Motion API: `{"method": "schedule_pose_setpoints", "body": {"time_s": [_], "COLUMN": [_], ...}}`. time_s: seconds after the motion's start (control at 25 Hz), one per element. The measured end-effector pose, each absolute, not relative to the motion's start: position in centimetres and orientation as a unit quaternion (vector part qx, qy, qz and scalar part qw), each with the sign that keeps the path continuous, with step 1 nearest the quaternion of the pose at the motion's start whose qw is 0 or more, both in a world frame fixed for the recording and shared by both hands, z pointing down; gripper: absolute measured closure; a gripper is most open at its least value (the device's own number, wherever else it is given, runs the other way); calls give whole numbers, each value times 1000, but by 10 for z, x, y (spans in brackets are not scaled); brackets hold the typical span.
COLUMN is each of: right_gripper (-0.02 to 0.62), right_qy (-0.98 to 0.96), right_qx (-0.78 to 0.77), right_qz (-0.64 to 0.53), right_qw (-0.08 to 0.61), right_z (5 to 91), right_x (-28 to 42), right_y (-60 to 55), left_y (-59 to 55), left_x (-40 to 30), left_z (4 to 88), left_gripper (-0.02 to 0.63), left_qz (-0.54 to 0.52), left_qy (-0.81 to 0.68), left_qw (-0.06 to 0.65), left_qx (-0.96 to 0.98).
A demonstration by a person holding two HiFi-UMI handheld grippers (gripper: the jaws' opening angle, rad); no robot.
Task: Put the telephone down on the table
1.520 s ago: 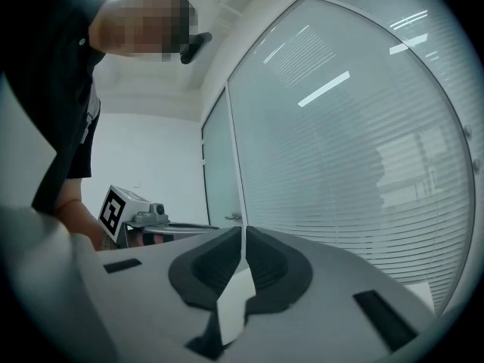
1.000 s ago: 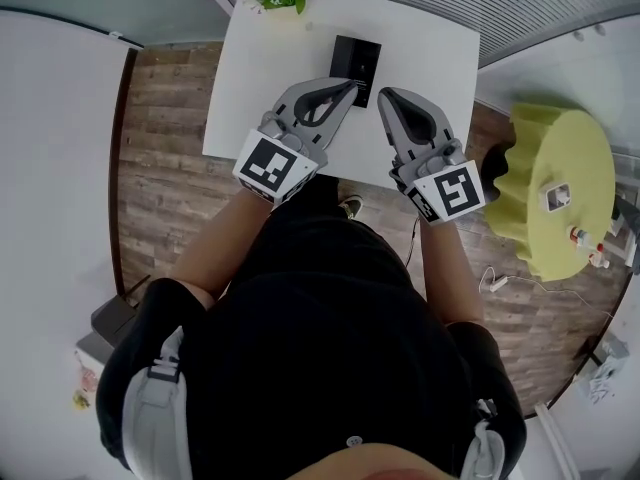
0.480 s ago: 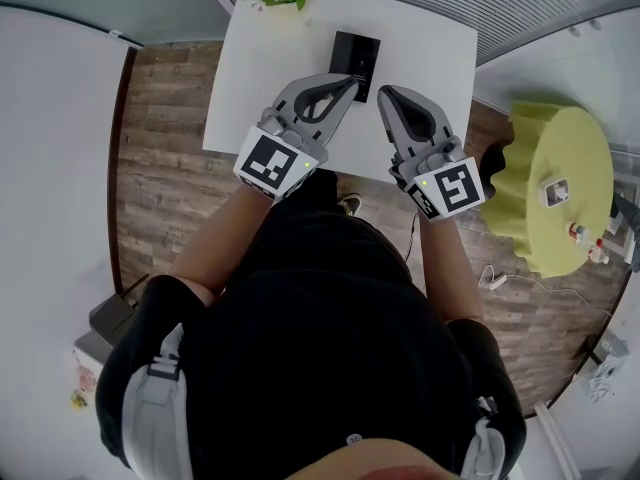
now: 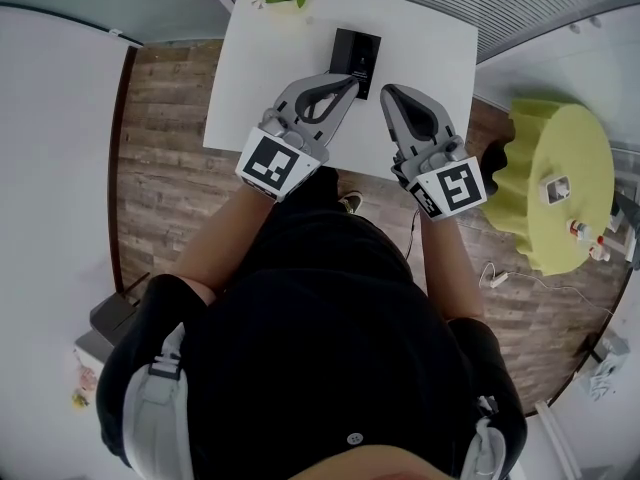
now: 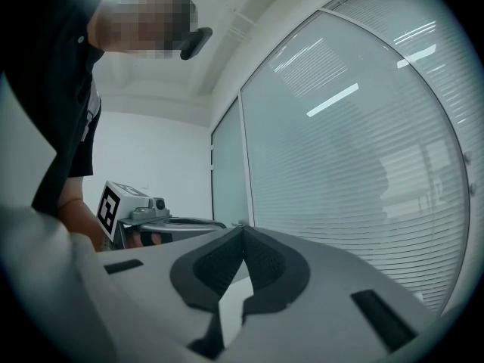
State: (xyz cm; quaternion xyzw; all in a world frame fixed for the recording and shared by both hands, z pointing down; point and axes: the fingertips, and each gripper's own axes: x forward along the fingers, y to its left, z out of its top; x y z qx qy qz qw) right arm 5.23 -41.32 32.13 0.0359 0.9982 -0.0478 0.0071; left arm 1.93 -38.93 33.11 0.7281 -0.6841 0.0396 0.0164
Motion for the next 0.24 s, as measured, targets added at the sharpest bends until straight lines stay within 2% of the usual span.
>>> {"method": "schedule_pose_setpoints", "body": {"time_s": [0.24], "right_gripper": [572], "right_qy": [998], "right_qx": [34], "right_qz": [-49], "right_qw": [5], "right_z": [324], "right_x": [50], "right_y": [-415], "left_y": [-391], "left_x": [18], "left_z": [333], "left_gripper": [597], "left_qz": [45], "left_qy": [-683], "left_qw": [14], "left_qx": [729]}}
